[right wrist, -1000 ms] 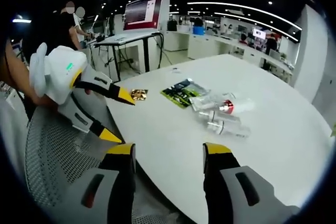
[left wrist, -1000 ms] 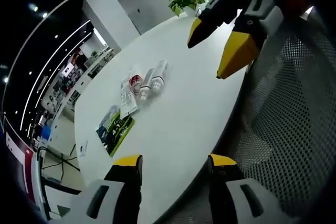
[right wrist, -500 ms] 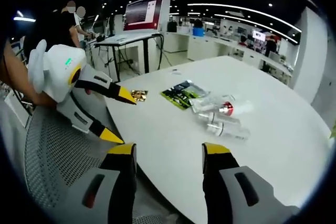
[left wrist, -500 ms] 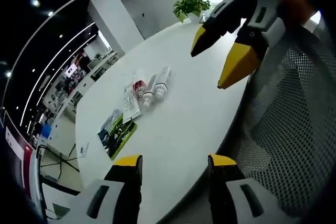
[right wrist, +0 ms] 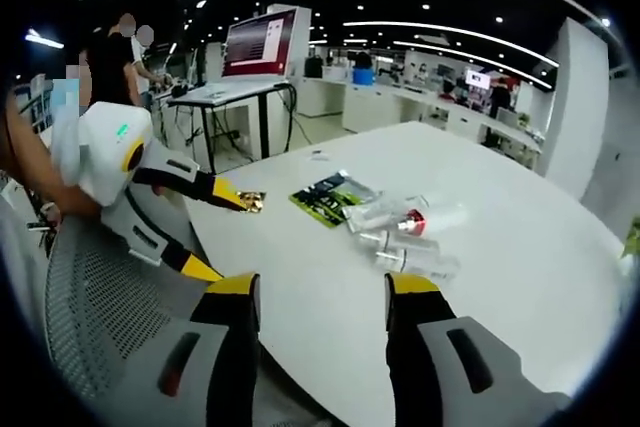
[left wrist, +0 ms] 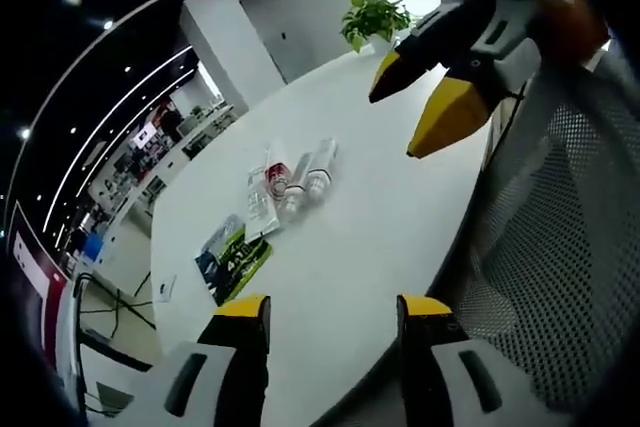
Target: Arrange the skincare products in the storage area until every visible bottle or jar stands upright without overlapping.
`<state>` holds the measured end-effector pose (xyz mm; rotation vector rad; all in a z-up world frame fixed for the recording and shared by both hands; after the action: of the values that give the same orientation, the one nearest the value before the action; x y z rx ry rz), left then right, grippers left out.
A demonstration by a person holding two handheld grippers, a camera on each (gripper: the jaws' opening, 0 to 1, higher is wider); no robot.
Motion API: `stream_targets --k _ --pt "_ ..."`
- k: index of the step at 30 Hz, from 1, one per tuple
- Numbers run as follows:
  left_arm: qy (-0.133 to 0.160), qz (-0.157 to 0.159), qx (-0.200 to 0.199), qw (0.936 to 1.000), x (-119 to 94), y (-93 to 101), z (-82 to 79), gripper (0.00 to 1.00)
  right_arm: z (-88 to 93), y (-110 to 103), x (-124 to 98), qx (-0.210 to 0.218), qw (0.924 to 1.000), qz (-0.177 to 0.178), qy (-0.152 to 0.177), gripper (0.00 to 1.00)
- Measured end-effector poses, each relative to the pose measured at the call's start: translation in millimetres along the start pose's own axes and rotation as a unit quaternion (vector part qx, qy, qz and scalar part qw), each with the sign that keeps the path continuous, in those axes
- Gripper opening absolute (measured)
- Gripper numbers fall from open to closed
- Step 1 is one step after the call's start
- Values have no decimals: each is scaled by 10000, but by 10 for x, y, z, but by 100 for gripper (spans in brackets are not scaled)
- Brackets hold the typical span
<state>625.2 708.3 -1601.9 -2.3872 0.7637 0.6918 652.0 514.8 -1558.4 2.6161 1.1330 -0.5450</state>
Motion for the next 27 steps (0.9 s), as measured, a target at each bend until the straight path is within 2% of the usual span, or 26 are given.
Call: stream_targets --k 1,4,5,7,9,13,19,21,24,27 --pt "257 -113 -163 9995 -17 -35 -48 54 -1 2 3 20 10000 -1 7 46" --pt "467 -196 -388 9980 -85 -145 -107 63 -4 18 2 89 10000 2 21 46" --pt "565 -331 -563 9963 -130 -227 -131 65 -9 24 1 121 9999 -5 50 46" --pt "814 -593 -672 9926 -211 -412 -134 65 -28 27 -8 172 9998 -38 117 46" --pt "880 -903 -821 9886 -284 -614 -64 64 -30 19 -6 226 9996 -91 128 46" --pt "748 -1418 -1230 9794 -352 -885 150 64 -33 -3 8 320 9990 -277 145 46" --pt "939 -1533 -1154 9769 -350 -950 110 64 -50 24 9 481 9980 -366 190 46" --pt "902 -1518 -1141 9776 -338 -955 126 64 -43 44 11 584 9974 -368 191 46" --pt "708 -1461 -967 9820 -287 -946 186 61 -35 39 11 660 9969 -390 168 45" --pt "602 -1418 -873 9842 -226 -882 200 59 -19 3 23 584 9973 -450 72 45"
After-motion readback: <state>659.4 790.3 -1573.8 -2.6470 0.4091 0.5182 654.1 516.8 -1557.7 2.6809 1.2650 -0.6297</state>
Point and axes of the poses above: the point that each gripper's makers call its tool centre point, and the gripper's own axes: x roughly forward along the fingers, y roughly to its right, z roughly out of its underside, the point moved 9 cm from there along -x, roughly backward along the fingers, and after that the axes turned 4 degrees about y, right-handed, at the moved point
